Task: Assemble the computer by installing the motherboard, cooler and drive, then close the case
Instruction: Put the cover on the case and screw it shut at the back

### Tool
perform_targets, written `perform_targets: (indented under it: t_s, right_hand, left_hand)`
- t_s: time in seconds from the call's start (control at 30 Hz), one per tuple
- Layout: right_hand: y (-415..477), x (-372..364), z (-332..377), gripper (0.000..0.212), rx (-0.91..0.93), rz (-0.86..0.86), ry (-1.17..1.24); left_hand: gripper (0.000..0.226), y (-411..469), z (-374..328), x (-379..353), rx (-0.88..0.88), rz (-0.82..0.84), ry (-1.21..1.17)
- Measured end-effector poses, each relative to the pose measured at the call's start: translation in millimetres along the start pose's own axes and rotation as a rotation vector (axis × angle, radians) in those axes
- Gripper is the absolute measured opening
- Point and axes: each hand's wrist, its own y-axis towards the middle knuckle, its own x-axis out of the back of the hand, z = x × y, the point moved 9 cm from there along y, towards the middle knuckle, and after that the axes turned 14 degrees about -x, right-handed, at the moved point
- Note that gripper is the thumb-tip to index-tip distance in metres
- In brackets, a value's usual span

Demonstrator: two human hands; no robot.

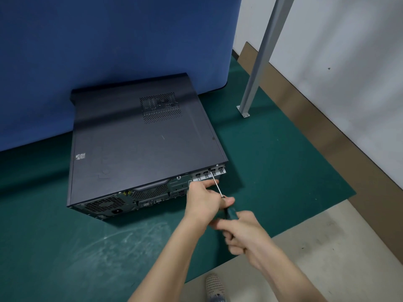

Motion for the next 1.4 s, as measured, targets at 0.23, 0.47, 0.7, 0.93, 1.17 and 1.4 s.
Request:
perform_targets:
  t_s: [0.23,0.47,0.7,0.93,1.17,1.4]
  right_hand:
    - [-3.7,-20.1,6.8,0.041,-0.168,0.328,0.374]
    - [-2.2,1.1,9.0,0.039,0.069,-0.211,-0.127]
    - [1.7,-18.4,5.4,0.038,-0.125,0.264,0.282]
    - [6.6,-3.1,14.3,0.034,0.0,-0.071,0.122]
    - [3.3,-2.1,3.5,0.031,0.045,-0.221,-0.2]
    - [7.4,-20.5,-4.6,0.037,-0.172,0.243,0.23]
  left_hand:
    - [0.052,-6.7,7.2,-0.8,0.07,0.178,-0.238]
    - [0.052,4.4,-1.4,6.5,-0.012,0.008,-0.154]
    - [0.058,-0.5,-0.5,-2.4,0.025,0.077,-0.283]
    - [0.062,-2.1,-2.1,-6.0,0.03,0.119,-0.262]
    - [0.065,1.4,-1.7,-10.5,0.034,0.064,-0.212]
    - [0.065,0.0,3.9,-9.2,0.029,0.159,-0.303]
